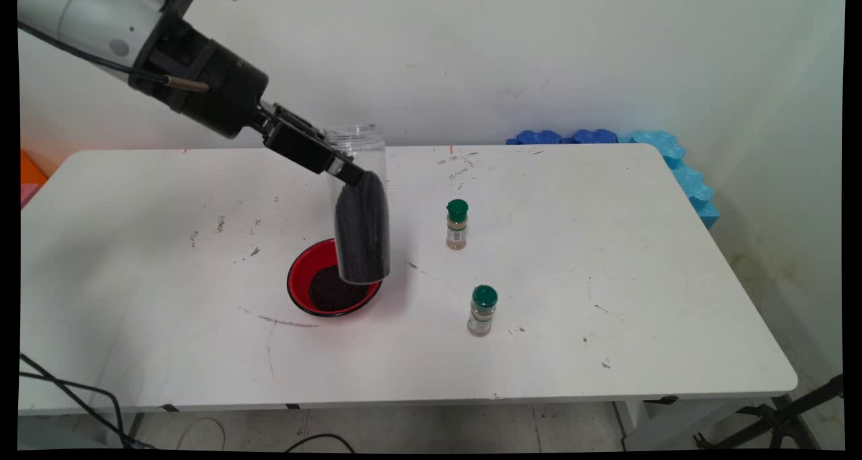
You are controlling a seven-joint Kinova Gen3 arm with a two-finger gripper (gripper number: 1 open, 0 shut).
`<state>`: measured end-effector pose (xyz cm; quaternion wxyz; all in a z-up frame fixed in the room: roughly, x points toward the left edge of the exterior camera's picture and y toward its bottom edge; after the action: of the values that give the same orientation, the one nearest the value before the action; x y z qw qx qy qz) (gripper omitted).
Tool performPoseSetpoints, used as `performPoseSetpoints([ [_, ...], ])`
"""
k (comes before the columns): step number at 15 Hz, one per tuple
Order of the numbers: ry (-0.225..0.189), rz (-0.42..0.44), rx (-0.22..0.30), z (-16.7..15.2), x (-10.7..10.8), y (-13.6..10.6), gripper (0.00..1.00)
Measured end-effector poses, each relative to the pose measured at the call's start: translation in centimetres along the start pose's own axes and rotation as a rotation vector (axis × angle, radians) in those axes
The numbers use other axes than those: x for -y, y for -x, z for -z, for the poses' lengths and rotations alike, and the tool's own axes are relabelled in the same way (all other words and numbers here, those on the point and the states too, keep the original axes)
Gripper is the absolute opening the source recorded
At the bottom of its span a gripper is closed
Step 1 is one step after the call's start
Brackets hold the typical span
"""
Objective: Pour the black seasoning powder in the red bowl
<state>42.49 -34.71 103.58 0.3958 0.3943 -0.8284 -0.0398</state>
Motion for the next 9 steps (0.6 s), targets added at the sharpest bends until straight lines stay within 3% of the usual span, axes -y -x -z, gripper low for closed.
performPoseSetpoints([
  [9,-0.080,-0.306,-0.061,0.2,-3.3,-3.4,0.00],
])
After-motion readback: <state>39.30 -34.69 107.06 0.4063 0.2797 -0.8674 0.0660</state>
